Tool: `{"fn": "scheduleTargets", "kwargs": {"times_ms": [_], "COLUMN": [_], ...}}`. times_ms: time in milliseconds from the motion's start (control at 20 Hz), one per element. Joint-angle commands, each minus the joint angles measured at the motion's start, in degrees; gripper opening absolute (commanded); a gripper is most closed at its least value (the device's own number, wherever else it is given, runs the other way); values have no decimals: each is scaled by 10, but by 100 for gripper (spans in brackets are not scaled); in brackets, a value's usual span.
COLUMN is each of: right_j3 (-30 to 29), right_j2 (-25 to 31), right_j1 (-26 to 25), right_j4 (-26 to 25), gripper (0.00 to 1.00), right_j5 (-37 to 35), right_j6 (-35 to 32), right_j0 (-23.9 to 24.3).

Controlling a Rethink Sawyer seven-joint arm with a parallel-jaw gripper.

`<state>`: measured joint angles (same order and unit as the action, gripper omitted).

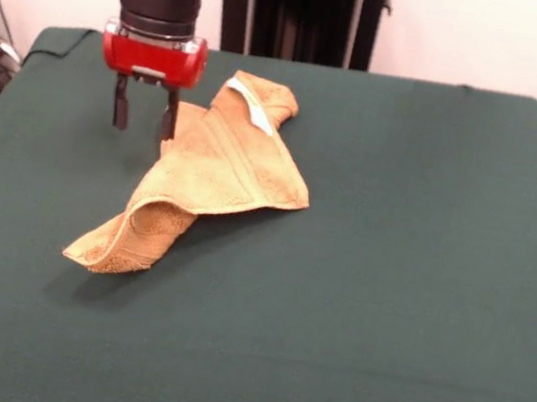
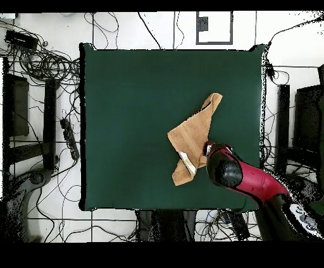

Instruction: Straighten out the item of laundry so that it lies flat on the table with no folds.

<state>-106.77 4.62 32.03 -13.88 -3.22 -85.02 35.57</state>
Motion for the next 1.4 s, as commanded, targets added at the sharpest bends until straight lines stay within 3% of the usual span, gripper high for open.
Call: {"fn": "scheduleTargets", "kwargs": {"times_ms": [50, 250, 600, 1000, 1400], "right_j3": [1, -18, -41, -73, -81], "right_j2": [47, 67, 93, 136, 131], "right_j1": [-14, -5, 19, 14, 32], "right_j4": [1, 9, 51, 75, 84], "gripper": [100, 100, 100, 100, 100], "right_j5": [-6, -30, -138, -154, -165], "right_j6": [-82, -80, -75, -86, -85], "right_j0": [6, 19, 34, 58, 49]}}
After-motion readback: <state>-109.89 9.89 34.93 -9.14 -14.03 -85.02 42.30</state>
